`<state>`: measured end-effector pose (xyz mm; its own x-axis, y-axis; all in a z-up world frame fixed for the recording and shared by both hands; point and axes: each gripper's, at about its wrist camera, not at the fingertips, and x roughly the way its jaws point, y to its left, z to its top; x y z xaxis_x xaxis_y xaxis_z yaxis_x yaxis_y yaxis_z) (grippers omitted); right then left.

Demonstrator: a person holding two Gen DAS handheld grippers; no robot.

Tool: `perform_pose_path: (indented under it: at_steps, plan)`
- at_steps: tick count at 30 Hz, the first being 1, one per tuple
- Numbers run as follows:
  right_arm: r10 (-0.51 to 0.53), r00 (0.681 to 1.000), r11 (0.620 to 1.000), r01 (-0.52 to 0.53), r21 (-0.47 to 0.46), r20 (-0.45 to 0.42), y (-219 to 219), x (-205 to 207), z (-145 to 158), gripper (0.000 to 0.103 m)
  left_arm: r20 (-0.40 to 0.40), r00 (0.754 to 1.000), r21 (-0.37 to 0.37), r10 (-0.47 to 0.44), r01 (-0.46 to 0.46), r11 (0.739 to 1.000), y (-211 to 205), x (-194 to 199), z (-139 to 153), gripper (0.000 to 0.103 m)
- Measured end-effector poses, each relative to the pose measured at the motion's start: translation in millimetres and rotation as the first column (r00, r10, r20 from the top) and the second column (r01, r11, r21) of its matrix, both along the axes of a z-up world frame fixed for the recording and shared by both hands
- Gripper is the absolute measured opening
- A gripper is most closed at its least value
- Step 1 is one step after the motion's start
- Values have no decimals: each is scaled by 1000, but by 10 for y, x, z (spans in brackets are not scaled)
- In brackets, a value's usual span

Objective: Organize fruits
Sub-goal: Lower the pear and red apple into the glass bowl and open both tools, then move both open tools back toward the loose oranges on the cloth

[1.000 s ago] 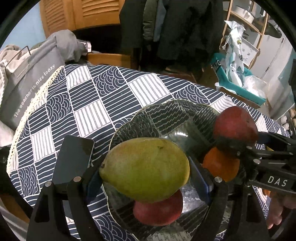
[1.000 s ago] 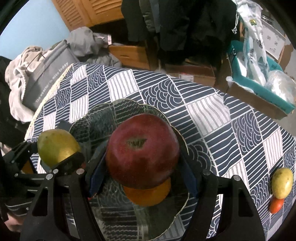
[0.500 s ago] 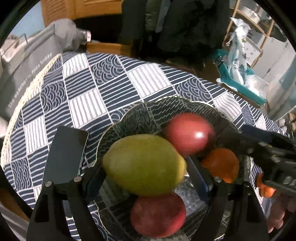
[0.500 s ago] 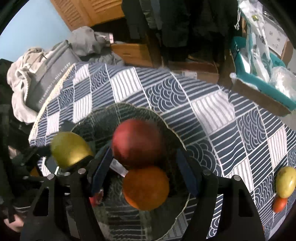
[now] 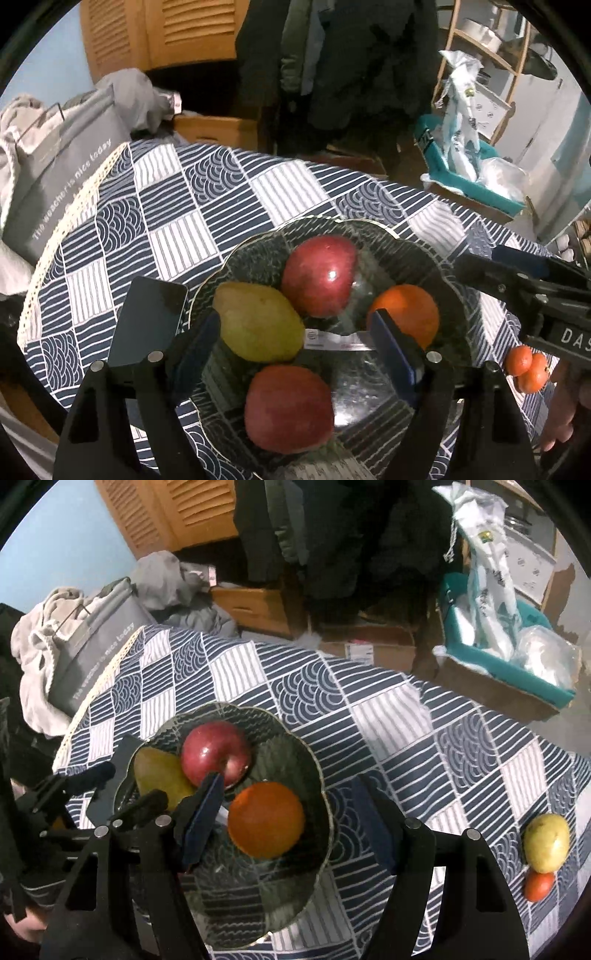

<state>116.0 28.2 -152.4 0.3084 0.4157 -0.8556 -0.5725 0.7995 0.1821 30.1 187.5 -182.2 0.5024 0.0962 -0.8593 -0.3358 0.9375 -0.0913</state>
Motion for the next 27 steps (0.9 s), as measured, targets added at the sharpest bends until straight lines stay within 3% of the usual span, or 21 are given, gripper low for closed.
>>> perform_pose_path:
  at_steps: [14,27]
  plan:
    - [-38,986,999,38,4,159,-369,-187,551,74,123,991,-11,-46,48,999,-218,-126,532,84]
    - [-58,949,998,43,53,310,-724,-477,1108,74,221,969,-34,-107,117,993,-531,-216,969,84]
